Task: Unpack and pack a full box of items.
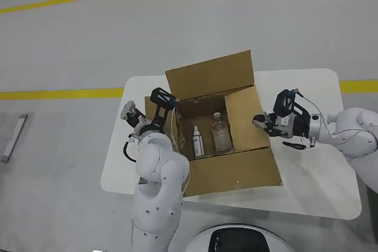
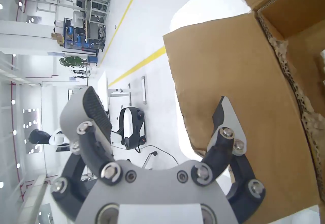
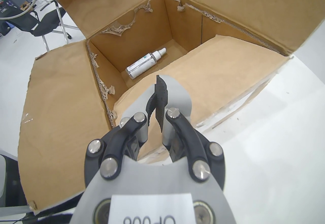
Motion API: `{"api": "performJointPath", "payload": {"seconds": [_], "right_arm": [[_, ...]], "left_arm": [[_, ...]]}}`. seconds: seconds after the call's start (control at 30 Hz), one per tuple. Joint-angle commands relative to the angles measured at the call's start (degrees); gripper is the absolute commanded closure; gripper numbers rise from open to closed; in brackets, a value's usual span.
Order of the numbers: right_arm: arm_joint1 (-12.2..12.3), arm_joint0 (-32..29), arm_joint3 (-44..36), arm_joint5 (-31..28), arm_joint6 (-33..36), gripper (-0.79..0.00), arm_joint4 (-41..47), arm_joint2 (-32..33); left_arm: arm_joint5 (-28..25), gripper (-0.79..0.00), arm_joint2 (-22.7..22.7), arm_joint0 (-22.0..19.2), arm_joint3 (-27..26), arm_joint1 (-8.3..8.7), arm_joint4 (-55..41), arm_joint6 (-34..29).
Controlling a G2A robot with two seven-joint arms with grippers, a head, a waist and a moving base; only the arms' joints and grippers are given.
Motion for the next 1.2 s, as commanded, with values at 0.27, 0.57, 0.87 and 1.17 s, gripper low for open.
{"api": "performJointPath", "payload": {"seconds": [0.27,0.57,0.87,1.17], "right_arm": [[0.1,-1.1,11.5,0.3,-6.0,0.0,10.7,5.4],[-2.3,-1.7,16.9,3.2,-2.5,0.0,12.9,-2.0],[-4.1,-1.6,17.8,-0.6,1.0,0.0,11.1,-7.0],[-3.9,-2.1,17.7,-1.6,1.4,0.0,8.8,-5.5]], "left_arm": [[3.5,-0.785,-2.9,-0.3,6.1,-0.21,-1.8,0.7],[10.4,-0.785,-6.1,-1.8,9.9,-0.25,0.9,-0.8],[11.2,-0.785,-7.2,-1.9,2.4,-0.2,4.2,0.0],[8.4,-0.785,1.3,-2.0,-7.4,-1.08,3.5,4.2]]}}
